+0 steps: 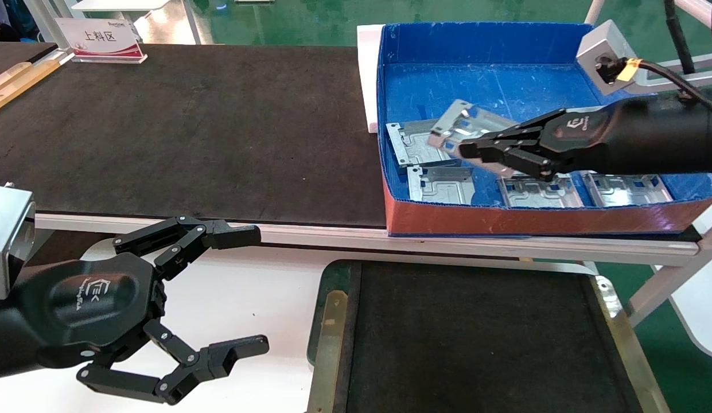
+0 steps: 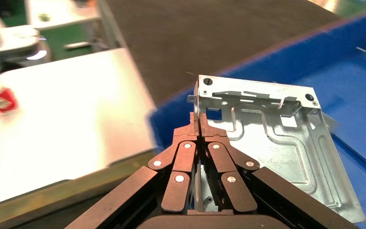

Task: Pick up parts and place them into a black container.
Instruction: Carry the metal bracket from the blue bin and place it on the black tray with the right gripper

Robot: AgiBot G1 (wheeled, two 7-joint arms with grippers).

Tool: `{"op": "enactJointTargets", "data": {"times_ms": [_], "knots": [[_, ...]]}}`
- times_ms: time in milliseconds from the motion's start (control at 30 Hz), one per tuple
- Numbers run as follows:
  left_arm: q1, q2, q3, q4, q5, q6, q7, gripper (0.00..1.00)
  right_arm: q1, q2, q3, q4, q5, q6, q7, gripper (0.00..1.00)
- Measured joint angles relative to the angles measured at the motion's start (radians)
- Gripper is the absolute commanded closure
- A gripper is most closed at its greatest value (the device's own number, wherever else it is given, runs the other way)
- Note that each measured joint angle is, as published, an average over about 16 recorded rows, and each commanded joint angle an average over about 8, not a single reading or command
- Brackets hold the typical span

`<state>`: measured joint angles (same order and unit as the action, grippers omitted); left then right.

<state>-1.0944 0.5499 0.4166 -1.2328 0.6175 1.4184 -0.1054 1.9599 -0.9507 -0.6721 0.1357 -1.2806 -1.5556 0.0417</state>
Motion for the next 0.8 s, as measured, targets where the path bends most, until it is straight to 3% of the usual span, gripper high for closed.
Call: {"op": "enactJointTargets", "data": {"times_ms": [133, 367, 800], "knots": [[0.000, 0.000, 0.000, 0.000, 0.000, 0.000, 0.000, 0.00, -0.019, 0.014, -0.009, 0.056, 0.038, -0.042, 0.013, 1.00], [0.000, 0.000, 0.000, 0.000, 0.000, 0.000, 0.000, 0.00, -0.081, 0.068, -0.061, 0.240, 0.154, -0.051, 0.088, 1.00], [0.000, 0.000, 0.000, 0.000, 0.000, 0.000, 0.000, 0.00, -0.195, 0.214, -0.251, 0.610, 0.400, -0.043, 0.220, 1.00]]}}
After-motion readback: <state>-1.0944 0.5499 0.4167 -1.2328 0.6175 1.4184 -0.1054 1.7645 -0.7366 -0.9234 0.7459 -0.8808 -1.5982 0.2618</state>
